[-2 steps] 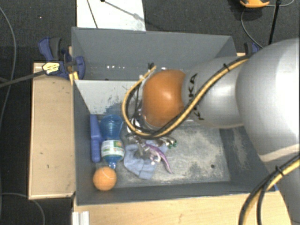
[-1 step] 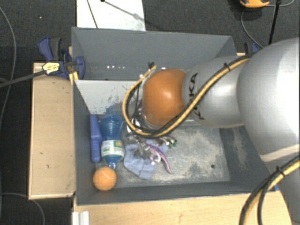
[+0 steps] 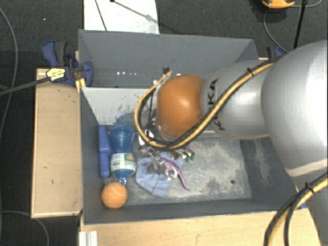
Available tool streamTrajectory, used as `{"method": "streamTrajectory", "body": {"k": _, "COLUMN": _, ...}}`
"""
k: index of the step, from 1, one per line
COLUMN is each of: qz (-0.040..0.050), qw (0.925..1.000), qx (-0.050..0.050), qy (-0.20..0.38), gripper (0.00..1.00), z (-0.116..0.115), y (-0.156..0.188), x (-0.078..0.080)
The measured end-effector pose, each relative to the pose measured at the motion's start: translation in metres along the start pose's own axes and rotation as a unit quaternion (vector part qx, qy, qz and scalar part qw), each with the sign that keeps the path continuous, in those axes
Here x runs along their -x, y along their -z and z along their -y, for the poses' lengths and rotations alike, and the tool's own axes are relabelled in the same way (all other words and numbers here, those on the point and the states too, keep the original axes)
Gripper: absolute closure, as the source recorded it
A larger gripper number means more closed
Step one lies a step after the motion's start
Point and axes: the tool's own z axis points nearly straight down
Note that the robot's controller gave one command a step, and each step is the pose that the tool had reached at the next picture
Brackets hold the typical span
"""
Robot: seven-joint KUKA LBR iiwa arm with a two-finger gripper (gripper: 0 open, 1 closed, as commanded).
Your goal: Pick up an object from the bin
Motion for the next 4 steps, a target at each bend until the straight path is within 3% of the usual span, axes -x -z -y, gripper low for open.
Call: {"method": "streamTrajectory", "body": {"k": 4, "qz": -0.0015, "qw": 1.0000, "qx": 0.000, "qy": -0.002, "gripper": 1.00, "z": 0.000, "y": 0.076, "x": 0.000}}
